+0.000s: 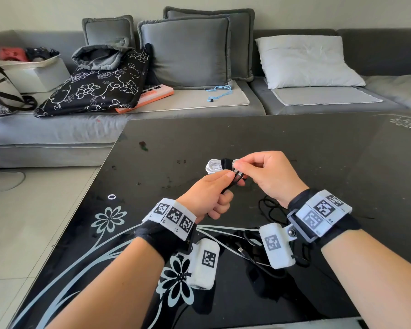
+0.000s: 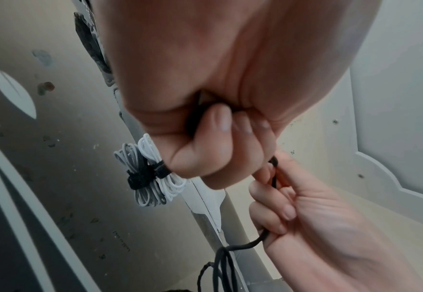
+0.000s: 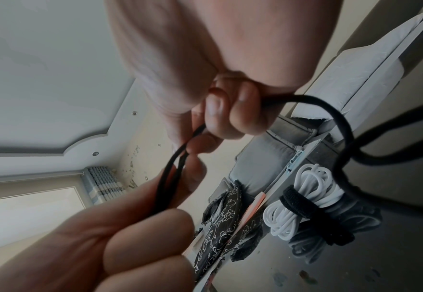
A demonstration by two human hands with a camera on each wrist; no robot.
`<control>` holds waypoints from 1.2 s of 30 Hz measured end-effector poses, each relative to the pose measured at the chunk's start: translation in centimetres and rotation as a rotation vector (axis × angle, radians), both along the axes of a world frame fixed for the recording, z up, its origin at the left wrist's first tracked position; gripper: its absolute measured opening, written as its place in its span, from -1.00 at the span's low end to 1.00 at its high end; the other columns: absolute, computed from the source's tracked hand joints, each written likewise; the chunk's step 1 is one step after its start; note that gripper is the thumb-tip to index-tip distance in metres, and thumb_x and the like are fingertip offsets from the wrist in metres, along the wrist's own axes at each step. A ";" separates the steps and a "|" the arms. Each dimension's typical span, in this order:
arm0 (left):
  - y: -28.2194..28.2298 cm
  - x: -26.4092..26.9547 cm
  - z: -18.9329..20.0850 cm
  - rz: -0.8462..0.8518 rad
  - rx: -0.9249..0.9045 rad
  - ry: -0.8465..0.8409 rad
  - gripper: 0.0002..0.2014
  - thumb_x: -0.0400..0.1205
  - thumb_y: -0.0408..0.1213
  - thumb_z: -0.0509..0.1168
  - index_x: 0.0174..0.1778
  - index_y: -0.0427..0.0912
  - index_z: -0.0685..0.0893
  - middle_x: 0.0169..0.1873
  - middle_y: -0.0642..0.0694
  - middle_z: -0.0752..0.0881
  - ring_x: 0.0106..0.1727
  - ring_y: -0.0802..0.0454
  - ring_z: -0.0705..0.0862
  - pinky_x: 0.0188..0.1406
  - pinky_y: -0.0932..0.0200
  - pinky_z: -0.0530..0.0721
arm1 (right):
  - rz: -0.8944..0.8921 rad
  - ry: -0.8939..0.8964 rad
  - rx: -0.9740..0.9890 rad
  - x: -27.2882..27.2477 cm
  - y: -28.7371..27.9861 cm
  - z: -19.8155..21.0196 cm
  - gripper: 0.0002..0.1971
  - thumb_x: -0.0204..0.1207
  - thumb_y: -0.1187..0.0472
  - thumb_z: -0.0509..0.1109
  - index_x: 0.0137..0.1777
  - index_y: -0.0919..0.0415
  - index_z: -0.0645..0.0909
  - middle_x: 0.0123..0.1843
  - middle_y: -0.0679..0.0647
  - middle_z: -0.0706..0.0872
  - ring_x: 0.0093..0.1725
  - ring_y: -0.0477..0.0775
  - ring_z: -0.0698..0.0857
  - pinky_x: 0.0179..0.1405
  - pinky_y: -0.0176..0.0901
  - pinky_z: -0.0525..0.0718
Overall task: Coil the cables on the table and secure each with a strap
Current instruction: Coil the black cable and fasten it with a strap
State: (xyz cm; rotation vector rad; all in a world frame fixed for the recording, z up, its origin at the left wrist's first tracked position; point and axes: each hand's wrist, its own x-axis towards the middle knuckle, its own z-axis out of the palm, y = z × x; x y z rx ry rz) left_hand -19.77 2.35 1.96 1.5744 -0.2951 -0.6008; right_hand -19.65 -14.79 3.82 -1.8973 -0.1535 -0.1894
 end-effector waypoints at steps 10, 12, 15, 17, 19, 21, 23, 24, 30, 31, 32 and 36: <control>0.1 0.0 0.1 -0.034 -0.088 0.137 -0.65 0.83 -0.11 -0.03 0.08 -0.22 0.61 -0.44 -0.02 0.42 -0.47 0.04 0.45 -0.42 0.16 0.52 | 0.029 -0.040 -0.110 -0.4 0.6 0.1 -0.91 0.52 0.24 0.55 -0.16 0.25 0.84 -0.25 0.18 0.86 -0.46 -0.03 0.73 -0.21 -0.18 0.74; 0.1 -0.1 0.3 -0.041 -0.067 0.167 -0.62 0.81 -0.02 -0.05 0.07 -0.18 0.59 -0.44 0.00 0.34 -0.49 0.08 0.31 -0.47 0.19 0.36 | 0.034 -0.051 -0.121 -0.3 0.7 0.1 -0.90 0.52 0.23 0.55 -0.18 0.23 0.84 -0.29 0.11 0.85 -0.50 -0.08 0.70 -0.24 -0.21 0.73; 0.1 -0.1 0.4 -0.051 -0.071 0.182 -0.56 0.78 0.08 -0.11 -0.03 -0.16 0.55 -0.47 0.01 0.23 -0.53 0.11 0.14 -0.58 0.25 0.15 | 0.052 -0.055 -0.143 -0.3 0.7 0.1 -0.86 0.55 0.19 0.52 -0.21 0.19 0.83 -0.51 0.02 0.75 -0.40 0.13 0.75 -0.09 -0.11 0.72; 0.0 0.0 0.3 -0.044 -0.029 0.150 -0.49 0.78 0.16 -0.14 -0.07 -0.15 0.54 -0.49 0.02 0.19 -0.56 0.13 0.10 -0.65 0.31 0.10 | 0.073 -0.049 -0.160 -0.4 0.7 0.0 -0.83 0.58 0.17 0.49 -0.21 0.17 0.83 -0.53 0.07 0.74 -0.34 0.27 0.74 -0.05 0.07 0.68; 0.0 0.0 0.2 -0.039 0.006 0.107 -0.50 0.80 0.16 -0.11 -0.08 -0.15 0.54 -0.52 0.03 0.19 -0.57 0.14 0.08 -0.67 0.34 0.08 | 0.082 -0.041 -0.172 -0.3 0.5 -0.2 -0.82 0.59 0.18 0.46 -0.22 0.15 0.82 -0.52 0.10 0.75 -0.36 0.31 0.68 -0.08 0.19 0.67; 0.0 -0.1 0.2 -0.060 0.006 0.092 -0.58 0.82 0.09 -0.04 -0.11 -0.14 0.52 -0.53 0.04 0.20 -0.59 0.16 0.09 -0.67 0.34 0.06 | 0.076 -0.033 -0.167 -0.3 0.5 -0.2 -0.82 0.58 0.18 0.47 -0.23 0.14 0.82 -0.49 0.10 0.76 -0.36 0.19 0.68 -0.05 0.16 0.68; 0.2 -0.1 0.4 -0.086 -0.004 0.087 -0.67 0.83 -0.03 0.02 -0.14 -0.12 0.49 -0.56 0.07 0.23 -0.61 0.18 0.11 -0.69 0.36 0.07 | 0.039 -0.042 -0.152 -0.1 0.5 -0.2 -0.83 0.58 0.14 0.48 -0.20 0.16 0.82 -0.39 0.14 0.80 -0.30 0.17 0.72 -0.06 0.02 0.69; 0.3 -0.1 0.4 -0.092 -0.017 0.093 -0.70 0.83 -0.07 0.04 -0.16 -0.10 0.47 -0.57 0.09 0.23 -0.62 0.20 0.11 -0.71 0.37 0.06 | 0.001 -0.053 -0.138 0.0 0.5 -0.2 -0.83 0.58 0.13 0.49 -0.18 0.18 0.80 -0.37 0.15 0.80 -0.34 0.12 0.70 -0.19 -0.10 0.68; 0.9 0.5 0.5 0.054 -0.164 0.154 -0.69 0.84 -0.09 0.00 -0.22 -0.05 0.41 -0.57 0.09 0.17 -0.62 0.20 0.07 -0.67 0.39 0.01 | -0.080 -0.011 -0.009 0.2 0.4 -0.3 -0.85 0.58 0.22 0.48 -0.15 0.31 0.74 -0.51 -0.12 0.62 -0.60 -0.23 0.49 -0.52 -0.48 0.41; 1.0 0.6 0.4 0.093 -0.186 0.154 -0.69 0.84 -0.09 0.00 -0.23 -0.05 0.41 -0.57 0.09 0.17 -0.62 0.20 0.07 -0.66 0.38 0.00 | -0.074 0.000 0.013 0.1 0.5 -0.3 -0.90 0.57 0.27 0.47 -0.13 0.31 0.73 -0.45 -0.02 0.66 -0.61 -0.24 0.51 -0.54 -0.49 0.41; 1.0 0.7 0.3 0.129 -0.206 0.150 -0.69 0.84 -0.09 0.00 -0.23 -0.05 0.41 -0.56 0.08 0.17 -0.62 0.19 0.07 -0.65 0.37 -0.01 | -0.072 0.004 0.024 0.0 0.5 -0.3 -0.93 0.56 0.31 0.47 -0.14 0.28 0.71 -0.41 0.05 0.69 -0.62 -0.23 0.51 -0.55 -0.46 0.42; 0.9 1.1 0.0 0.222 -0.235 0.104 -0.69 0.84 -0.10 0.01 -0.22 -0.06 0.44 -0.54 0.06 0.17 -0.61 0.17 0.08 -0.65 0.35 0.04 | -0.107 -0.023 -0.008 0.0 0.7 -0.3 -0.90 0.53 0.31 0.49 -0.20 0.15 0.73 -0.36 0.07 0.75 -0.60 -0.15 0.50 -0.52 -0.30 0.52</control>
